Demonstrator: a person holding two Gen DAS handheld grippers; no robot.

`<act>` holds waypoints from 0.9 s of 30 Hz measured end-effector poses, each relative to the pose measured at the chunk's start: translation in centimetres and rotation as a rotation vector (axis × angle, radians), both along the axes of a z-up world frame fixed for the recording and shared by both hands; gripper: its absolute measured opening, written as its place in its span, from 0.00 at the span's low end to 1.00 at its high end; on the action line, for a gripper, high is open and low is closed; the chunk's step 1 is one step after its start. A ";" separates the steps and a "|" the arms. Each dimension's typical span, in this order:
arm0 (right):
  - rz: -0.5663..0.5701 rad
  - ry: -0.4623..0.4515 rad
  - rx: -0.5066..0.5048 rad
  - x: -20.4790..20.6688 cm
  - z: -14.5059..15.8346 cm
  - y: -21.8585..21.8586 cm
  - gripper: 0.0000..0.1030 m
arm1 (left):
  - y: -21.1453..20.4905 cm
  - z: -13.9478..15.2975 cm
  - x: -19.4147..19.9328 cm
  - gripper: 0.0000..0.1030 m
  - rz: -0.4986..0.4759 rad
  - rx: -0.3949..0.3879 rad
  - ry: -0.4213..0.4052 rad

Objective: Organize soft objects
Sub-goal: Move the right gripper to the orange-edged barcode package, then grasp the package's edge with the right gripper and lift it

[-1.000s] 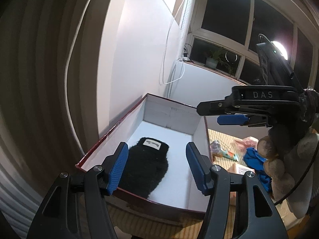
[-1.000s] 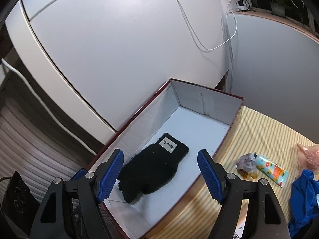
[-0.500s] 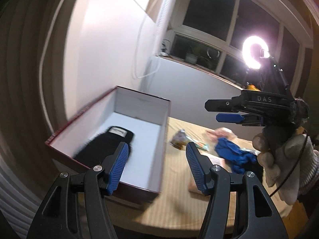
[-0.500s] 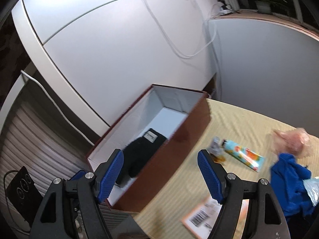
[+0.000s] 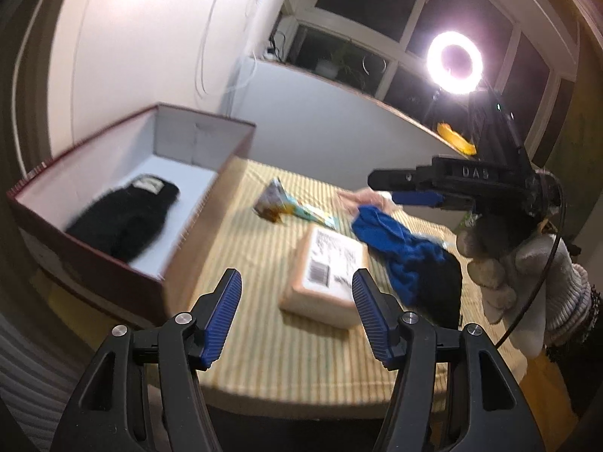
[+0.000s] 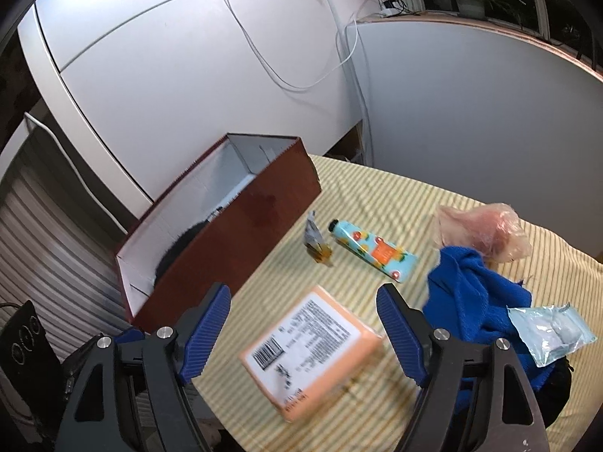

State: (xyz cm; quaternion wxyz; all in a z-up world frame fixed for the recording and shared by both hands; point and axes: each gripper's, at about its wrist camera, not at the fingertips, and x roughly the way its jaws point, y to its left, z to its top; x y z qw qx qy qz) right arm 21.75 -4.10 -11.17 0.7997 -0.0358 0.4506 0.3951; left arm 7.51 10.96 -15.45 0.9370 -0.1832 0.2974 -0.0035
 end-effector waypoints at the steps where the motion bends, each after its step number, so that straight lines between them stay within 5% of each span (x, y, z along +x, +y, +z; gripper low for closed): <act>1: 0.008 0.007 -0.007 0.1 -0.3 -0.2 0.74 | -0.4 -0.5 0.2 0.59 -0.006 -0.013 0.015; 27: 0.101 0.198 -0.140 3.0 -8.2 2.5 0.74 | -3.8 -5.8 5.5 0.59 -0.046 -0.181 0.202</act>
